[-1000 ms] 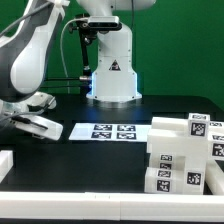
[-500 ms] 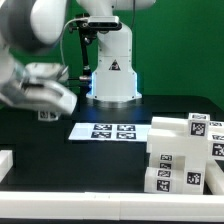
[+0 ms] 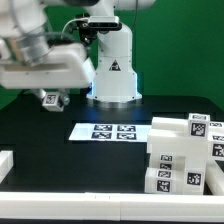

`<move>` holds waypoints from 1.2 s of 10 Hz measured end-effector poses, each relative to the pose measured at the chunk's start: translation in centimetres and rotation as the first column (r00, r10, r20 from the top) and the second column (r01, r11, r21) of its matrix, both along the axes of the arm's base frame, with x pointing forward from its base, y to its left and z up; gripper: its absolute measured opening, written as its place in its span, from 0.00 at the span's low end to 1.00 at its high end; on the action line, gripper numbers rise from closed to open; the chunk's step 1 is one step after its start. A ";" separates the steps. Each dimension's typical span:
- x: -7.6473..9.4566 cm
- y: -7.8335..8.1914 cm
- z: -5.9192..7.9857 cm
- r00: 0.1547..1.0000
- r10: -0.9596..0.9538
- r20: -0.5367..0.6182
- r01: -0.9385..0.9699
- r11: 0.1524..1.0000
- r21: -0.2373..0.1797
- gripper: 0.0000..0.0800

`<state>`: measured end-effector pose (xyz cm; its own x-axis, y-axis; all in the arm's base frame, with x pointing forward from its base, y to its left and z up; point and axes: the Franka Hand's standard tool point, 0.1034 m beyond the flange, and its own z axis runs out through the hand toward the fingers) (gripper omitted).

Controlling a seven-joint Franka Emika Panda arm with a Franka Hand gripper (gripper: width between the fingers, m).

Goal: Assemble chair

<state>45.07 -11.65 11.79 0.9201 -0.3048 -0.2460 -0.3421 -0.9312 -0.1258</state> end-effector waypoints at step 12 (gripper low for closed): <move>-3.9 0.6 -4.7 0.969 -0.015 -0.245 0.063 0.980 0.190 0.35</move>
Offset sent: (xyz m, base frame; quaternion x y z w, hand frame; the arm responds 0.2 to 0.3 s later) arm -0.0265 -0.0371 -0.0598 0.1551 -0.1860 0.1374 0.9605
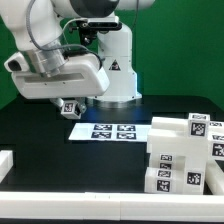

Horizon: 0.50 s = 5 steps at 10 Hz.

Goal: Assemble chair

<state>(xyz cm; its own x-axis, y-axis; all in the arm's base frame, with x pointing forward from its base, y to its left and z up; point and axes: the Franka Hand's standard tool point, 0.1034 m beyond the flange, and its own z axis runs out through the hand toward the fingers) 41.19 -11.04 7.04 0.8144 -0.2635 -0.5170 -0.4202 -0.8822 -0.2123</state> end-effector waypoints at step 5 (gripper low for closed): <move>0.6 -1.0 -2.5 0.959 0.087 -0.269 -0.038 0.982 0.183 0.35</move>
Offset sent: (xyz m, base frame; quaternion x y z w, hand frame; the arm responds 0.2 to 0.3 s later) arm 0.0000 0.0000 0.0000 0.0000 -0.1938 0.0000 0.9810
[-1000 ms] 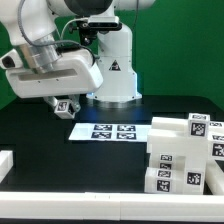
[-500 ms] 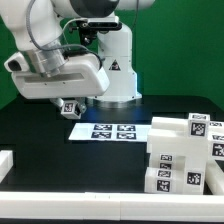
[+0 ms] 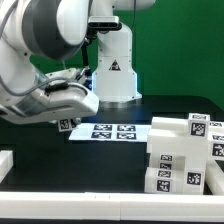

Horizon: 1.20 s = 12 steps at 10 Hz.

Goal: Assemble chair

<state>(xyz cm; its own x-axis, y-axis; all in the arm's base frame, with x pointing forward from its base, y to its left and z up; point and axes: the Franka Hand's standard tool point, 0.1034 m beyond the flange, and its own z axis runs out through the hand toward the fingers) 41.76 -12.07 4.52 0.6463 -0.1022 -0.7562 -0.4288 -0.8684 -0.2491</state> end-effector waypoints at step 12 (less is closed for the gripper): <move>1.2 0.7 -3.8 0.996 0.077 -0.037 -0.080 0.991 -0.107 0.43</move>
Offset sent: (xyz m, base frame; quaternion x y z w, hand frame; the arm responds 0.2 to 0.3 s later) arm 0.0143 0.0099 -0.0255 -0.0459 -0.0409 0.0353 0.9975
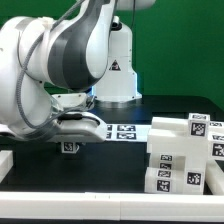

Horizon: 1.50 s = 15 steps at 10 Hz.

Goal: Assemble chair

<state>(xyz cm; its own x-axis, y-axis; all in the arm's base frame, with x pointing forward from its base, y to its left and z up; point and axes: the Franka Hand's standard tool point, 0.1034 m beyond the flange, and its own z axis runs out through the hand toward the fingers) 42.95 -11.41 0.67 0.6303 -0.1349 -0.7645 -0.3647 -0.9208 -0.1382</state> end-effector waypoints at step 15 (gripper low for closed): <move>2.4 -1.2 3.7 0.975 0.187 0.117 -0.201 0.972 0.125 0.81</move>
Offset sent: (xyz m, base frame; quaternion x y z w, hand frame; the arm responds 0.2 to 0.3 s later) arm 0.0231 -0.0159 0.0274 -0.0632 0.0005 -0.0134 0.9979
